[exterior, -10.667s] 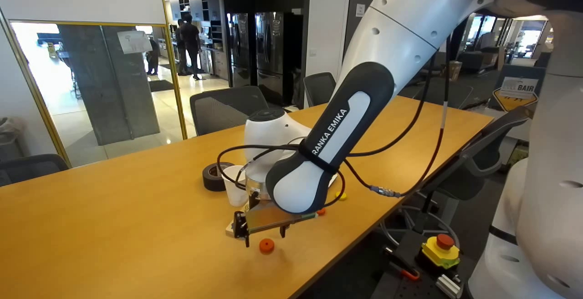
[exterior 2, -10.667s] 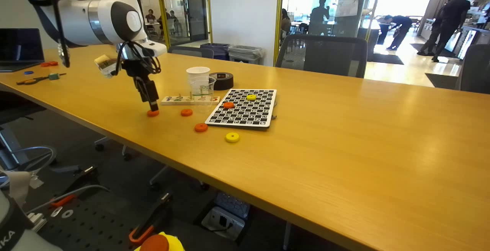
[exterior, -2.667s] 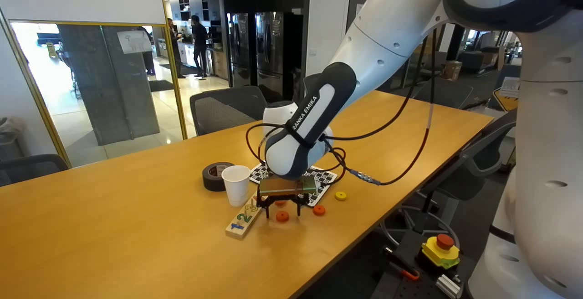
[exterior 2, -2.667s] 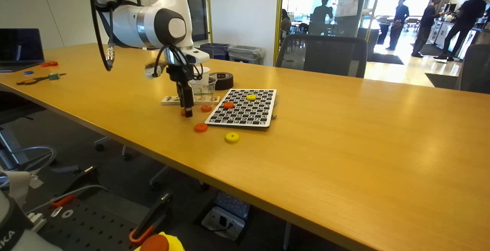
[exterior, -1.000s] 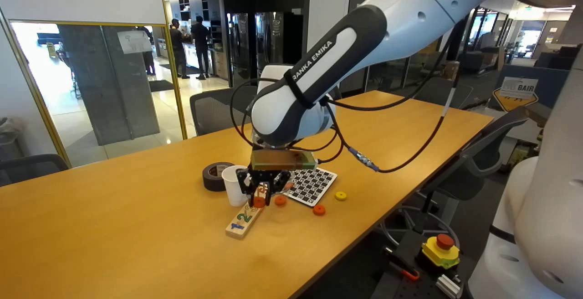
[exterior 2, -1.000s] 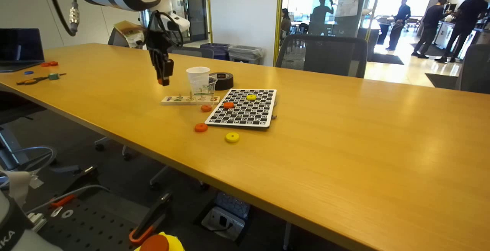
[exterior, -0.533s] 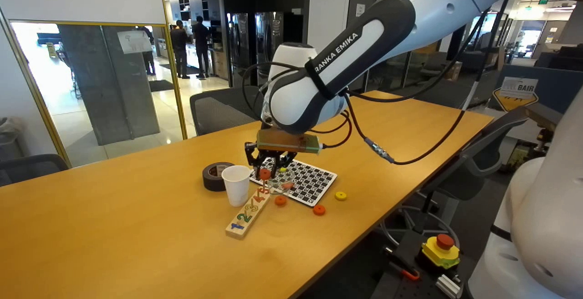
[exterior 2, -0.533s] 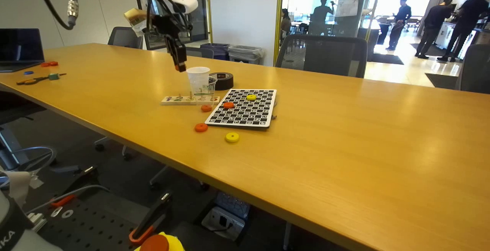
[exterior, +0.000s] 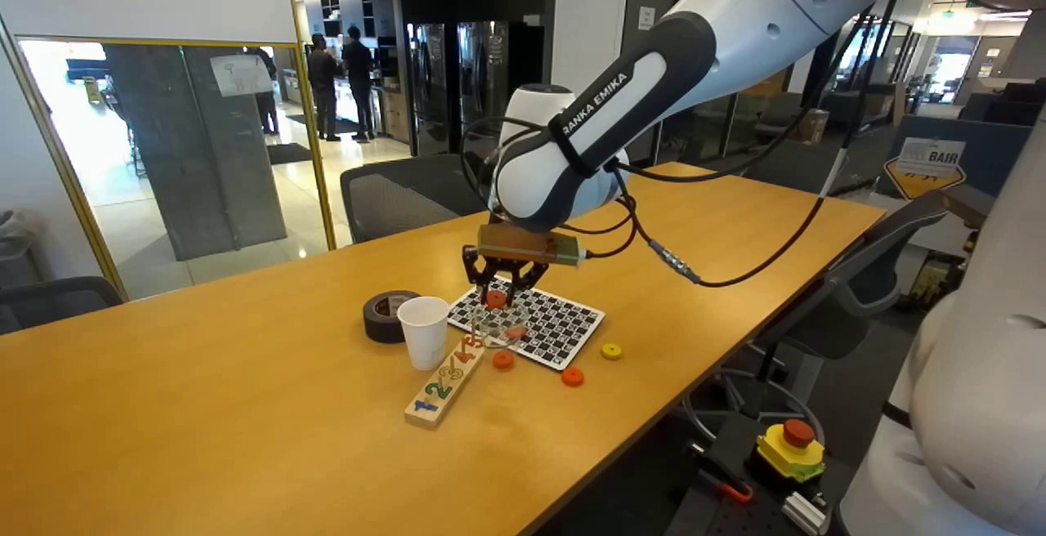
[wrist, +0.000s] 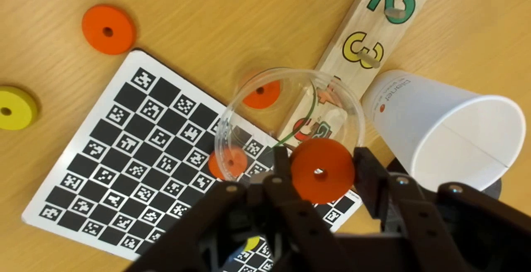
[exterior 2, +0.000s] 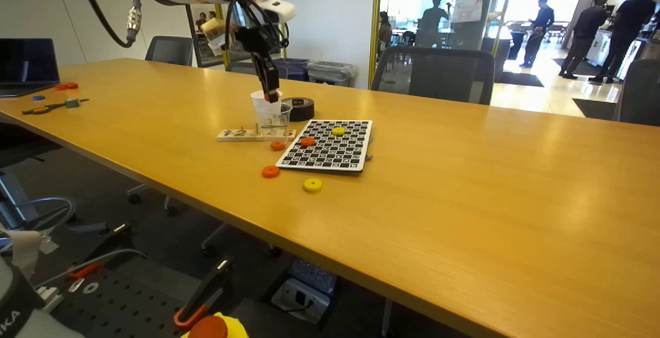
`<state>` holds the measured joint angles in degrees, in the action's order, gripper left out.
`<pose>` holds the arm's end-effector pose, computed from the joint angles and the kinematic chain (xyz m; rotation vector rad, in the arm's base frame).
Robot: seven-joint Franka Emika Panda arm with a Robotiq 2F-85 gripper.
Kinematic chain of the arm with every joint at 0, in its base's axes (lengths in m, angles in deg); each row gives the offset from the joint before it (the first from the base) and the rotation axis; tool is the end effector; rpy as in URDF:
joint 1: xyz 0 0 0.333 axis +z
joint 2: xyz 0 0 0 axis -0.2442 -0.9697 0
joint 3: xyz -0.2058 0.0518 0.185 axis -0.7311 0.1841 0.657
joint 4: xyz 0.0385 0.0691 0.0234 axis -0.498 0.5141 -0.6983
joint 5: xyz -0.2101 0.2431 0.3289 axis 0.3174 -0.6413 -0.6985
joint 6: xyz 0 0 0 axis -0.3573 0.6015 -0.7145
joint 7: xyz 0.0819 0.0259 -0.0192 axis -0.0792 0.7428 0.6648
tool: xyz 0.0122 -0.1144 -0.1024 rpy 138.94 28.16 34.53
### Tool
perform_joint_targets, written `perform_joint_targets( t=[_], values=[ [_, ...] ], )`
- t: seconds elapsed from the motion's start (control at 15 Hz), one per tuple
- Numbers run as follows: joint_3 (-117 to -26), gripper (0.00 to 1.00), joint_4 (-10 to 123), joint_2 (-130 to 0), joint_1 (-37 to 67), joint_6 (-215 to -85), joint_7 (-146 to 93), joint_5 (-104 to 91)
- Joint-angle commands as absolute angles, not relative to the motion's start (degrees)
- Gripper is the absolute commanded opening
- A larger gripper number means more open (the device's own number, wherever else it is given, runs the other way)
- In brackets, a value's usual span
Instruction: Pick up the orange and yellow objects and put them in the two cups
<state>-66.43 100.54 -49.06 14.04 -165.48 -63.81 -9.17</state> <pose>0.5757 0.0133 0.2133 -2.8551 1.0378 -0.3445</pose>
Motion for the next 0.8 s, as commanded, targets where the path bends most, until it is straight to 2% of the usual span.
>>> perform_joint_targets(
  t=[0.0,0.33,0.4,0.47,0.73],
  values=[
    [-67.2,0.17,97.4,-51.6,14.2,-164.2,-63.1,-10.2],
    [-67.6,0.17,96.2,-52.7,14.5,-162.0,-62.2,-11.4],
    [-67.6,0.54,96.0,-52.6,14.5,-160.8,-61.9,-12.0],
    [-67.5,0.68,96.0,-52.3,14.5,-159.8,-61.8,-12.6],
    [-67.6,0.97,98.1,-48.7,14.8,-156.5,-63.3,-10.5]
  ],
)
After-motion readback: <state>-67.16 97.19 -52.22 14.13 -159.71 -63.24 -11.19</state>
